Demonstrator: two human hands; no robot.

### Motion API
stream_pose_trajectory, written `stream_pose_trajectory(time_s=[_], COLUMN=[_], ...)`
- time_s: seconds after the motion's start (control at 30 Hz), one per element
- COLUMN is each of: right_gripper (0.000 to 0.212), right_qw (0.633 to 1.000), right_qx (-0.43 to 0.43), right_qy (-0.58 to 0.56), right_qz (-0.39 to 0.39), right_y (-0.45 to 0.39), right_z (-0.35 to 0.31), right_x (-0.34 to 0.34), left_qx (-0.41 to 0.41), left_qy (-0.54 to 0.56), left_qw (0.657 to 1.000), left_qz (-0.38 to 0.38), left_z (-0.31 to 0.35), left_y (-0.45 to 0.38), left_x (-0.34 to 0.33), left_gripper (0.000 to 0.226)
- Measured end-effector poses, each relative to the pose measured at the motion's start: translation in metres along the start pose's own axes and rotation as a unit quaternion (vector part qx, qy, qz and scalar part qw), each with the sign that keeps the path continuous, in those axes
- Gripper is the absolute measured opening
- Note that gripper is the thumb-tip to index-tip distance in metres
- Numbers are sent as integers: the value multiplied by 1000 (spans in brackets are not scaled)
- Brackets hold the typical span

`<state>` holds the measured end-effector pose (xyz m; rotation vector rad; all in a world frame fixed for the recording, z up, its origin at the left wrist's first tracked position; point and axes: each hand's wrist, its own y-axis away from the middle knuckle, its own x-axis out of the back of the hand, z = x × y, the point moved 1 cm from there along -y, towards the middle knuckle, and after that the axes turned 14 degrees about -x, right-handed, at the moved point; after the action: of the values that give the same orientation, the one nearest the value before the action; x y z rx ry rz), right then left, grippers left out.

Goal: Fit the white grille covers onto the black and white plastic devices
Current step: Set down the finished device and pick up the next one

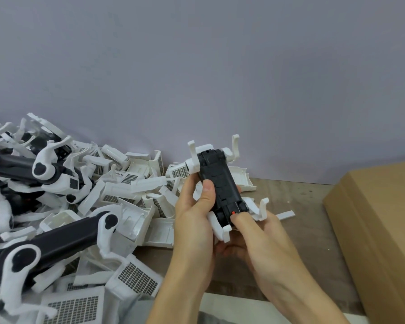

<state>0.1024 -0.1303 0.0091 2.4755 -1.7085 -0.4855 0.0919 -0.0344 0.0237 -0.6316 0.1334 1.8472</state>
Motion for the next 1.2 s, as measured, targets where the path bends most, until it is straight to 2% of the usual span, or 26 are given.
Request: stream_pose_trajectory(time_s=[0.23, 0.5, 0.77, 0.83, 0.9, 0.93, 1.0, 1.03, 1.1, 1.2], right_gripper=[25, 30, 28, 27, 41, 44, 37, 31, 12, 29], right_qw=[1000, 998, 1000, 1000, 995, 994, 996, 999, 993, 926], right_qx=[-12, -2, -4, 0, 16, 17, 2, -4, 15, 101], right_qy=[-28, -42, 0, -14, -38, -61, -81, -42, 117, 363], right_qz=[-5, -50, 7, -26, -88, -89, -44, -10, 26, -20], right_y=[-1, 0, -2, 1, 4, 4, 3, 4, 3, 6], right_z=[3, 1, 4, 2, -2, -2, -2, -2, 2, 10], right_x=[3, 6, 8, 5, 1, 0, -1, -3, -6, -22], left_qx=[-5, -19, -32, -39, -58, -73, -103, -114, -129, -141], left_qy=[-4, 1, 26, 35, 44, 50, 69, 81, 109, 121], left_qw=[1000, 1000, 999, 998, 996, 993, 986, 983, 977, 969], left_qz=[1, 13, 13, 25, 55, 73, 107, 117, 130, 161], left_z=[1, 1, 3, 6, 13, 18, 31, 37, 48, 57], left_y=[1, 0, 1, 0, -1, -2, -6, -9, -13, -16], left_x=[-1, 0, -4, -3, -1, 1, 6, 9, 13, 18], left_gripper=[43, 45, 45, 45, 51, 54, 47, 40, 26, 20])
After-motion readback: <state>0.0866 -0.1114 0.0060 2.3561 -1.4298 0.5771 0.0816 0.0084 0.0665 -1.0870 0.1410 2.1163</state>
